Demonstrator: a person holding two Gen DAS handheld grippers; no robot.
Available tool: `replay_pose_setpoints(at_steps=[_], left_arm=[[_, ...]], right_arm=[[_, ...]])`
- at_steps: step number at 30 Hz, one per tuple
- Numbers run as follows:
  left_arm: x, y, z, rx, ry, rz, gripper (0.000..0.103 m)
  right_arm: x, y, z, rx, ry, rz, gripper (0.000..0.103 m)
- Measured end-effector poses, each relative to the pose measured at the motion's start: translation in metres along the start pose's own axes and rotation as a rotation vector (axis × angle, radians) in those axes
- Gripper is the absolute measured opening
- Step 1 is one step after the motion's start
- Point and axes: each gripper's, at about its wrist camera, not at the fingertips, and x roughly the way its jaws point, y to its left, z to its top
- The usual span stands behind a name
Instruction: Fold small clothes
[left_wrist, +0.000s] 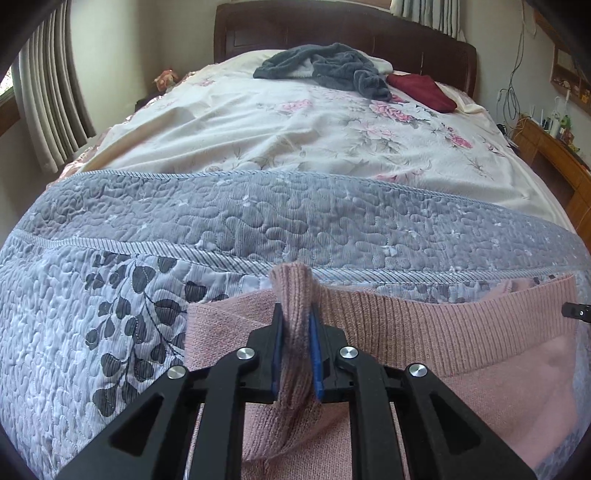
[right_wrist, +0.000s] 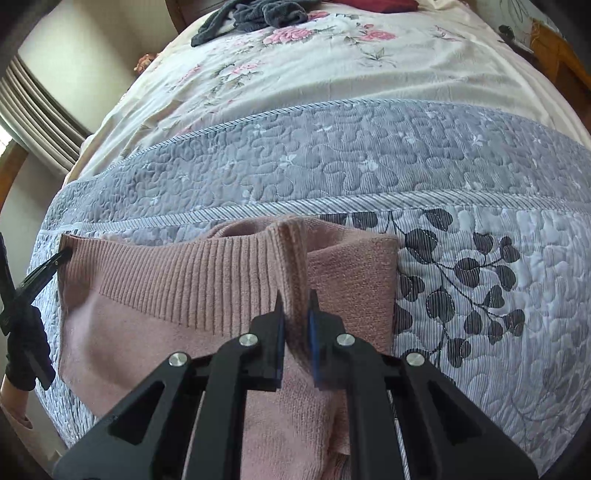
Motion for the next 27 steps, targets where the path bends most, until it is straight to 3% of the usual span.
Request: replay_pose_setpoints(at_steps=[6, 9, 12, 16, 19, 23, 25, 27], left_arm=[[0.009, 0.021, -0.006, -0.059, 0.058, 0.028, 0.022], [-0.022, 0.034, -0.013, -0.081, -0.001, 0.044, 0.023], [-0.067, 0.031, -0.03, -0.008, -0.075, 0.062, 0.024], [-0.107, 0.014, -0.073, 0.077, -0.05, -0.006, 0.03], [-0.121, -0.001, -0.105, 0.1, 0.0, -0.077, 0.03], [-0.117, -0.015, -0.132, 0.076, 0.058, -0.117, 0.031], [-0.11, -0.017, -0.138, 0.069, 0.096, -0.129, 0.031], [-0.104, -0.016, -0.142, 0.064, 0.125, -0.113, 0.031]], right_arm=[[0.011, -0.008, -0.008, 0.02, 0.017, -0.041, 0.019], [-0.013, -0.009, -0.022, 0.006, -0.015, -0.006, 0.021], [-0.042, -0.008, -0.049, -0.002, -0.006, 0.074, 0.023], [-0.065, -0.014, -0.102, 0.01, 0.043, 0.161, 0.035], [-0.066, -0.017, -0.139, 0.04, 0.096, 0.192, 0.037], [-0.056, -0.017, -0.167, 0.063, 0.149, 0.185, 0.032], [-0.059, -0.017, -0.169, 0.07, 0.146, 0.164, 0.015], [-0.07, -0.018, -0.169, 0.08, 0.123, 0.191, 0.011]])
